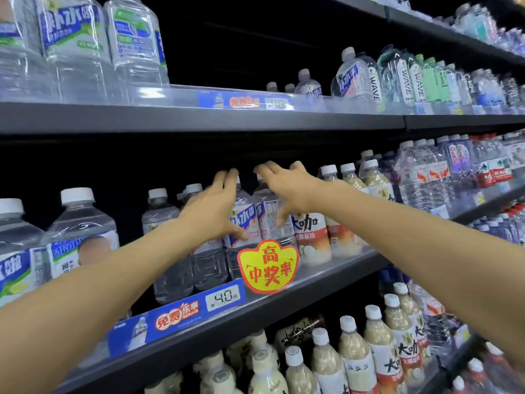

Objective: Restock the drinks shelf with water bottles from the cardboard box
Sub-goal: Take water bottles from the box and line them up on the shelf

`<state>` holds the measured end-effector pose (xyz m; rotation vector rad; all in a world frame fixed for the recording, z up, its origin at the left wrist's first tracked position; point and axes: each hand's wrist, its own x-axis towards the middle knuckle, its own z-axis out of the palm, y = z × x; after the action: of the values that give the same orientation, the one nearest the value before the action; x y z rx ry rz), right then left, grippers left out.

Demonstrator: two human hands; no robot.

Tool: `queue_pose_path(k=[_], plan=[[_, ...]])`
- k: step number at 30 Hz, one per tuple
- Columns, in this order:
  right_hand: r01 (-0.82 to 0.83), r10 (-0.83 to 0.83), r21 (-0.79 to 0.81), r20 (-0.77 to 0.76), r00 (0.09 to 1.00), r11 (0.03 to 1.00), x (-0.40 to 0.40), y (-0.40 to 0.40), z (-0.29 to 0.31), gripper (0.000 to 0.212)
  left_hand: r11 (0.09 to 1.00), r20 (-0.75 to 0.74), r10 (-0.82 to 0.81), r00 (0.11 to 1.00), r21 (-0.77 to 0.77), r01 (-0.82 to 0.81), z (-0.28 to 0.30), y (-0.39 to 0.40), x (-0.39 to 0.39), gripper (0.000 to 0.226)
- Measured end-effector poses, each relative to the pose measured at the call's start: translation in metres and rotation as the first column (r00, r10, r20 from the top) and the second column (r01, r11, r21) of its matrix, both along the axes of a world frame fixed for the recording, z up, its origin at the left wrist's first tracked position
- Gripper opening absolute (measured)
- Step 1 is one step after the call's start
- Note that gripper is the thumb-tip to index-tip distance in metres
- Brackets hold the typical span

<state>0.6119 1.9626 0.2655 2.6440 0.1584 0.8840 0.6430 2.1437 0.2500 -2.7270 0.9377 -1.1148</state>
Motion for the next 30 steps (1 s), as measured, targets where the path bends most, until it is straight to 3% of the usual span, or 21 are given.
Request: queue_pose_path(k=[6, 10, 14, 16, 26, 30], plan=[[-0.156, 0.158, 0.081, -0.012, 0.987, 0.984, 0.013, -0.006, -0.003, 0.120, 0.998, 0.081, 0.066, 0.995, 0.017, -0.067, 0.000, -0.001, 0.002, 0.134], [-0.170, 0.191, 0.188, -0.098, 0.977, 0.967, 0.006, -0.007, 0.001, 0.129, 0.995, 0.080, 0.093, 0.992, 0.029, -0.095, 0.000, -0.005, 0.001, 0.133], [-0.048, 0.052, 0.054, -0.086, 0.995, 0.997, 0.002, 0.000, 0.006, 0.087, 0.993, 0.074, 0.112, 0.991, 0.031, -0.115, 0.001, -0.007, 0.001, 0.131], [-0.012, 0.013, 0.018, -0.038, 0.999, 1.000, 0.002, 0.004, 0.008, 0.078, 0.991, 0.057, 0.124, 0.991, 0.034, -0.126, 0.002, -0.008, -0.001, 0.130], [-0.027, 0.083, 0.254, -0.213, 0.974, 0.967, 0.012, -0.007, 0.028, 0.087, 0.987, -0.030, 0.155, 0.987, 0.052, -0.154, 0.010, -0.013, 0.004, 0.134], [0.008, 0.031, 0.173, -0.216, 0.976, 0.985, 0.017, -0.005, 0.029, 0.089, 0.976, -0.001, 0.206, 0.979, 0.071, -0.205, 0.010, -0.016, 0.012, 0.132]])
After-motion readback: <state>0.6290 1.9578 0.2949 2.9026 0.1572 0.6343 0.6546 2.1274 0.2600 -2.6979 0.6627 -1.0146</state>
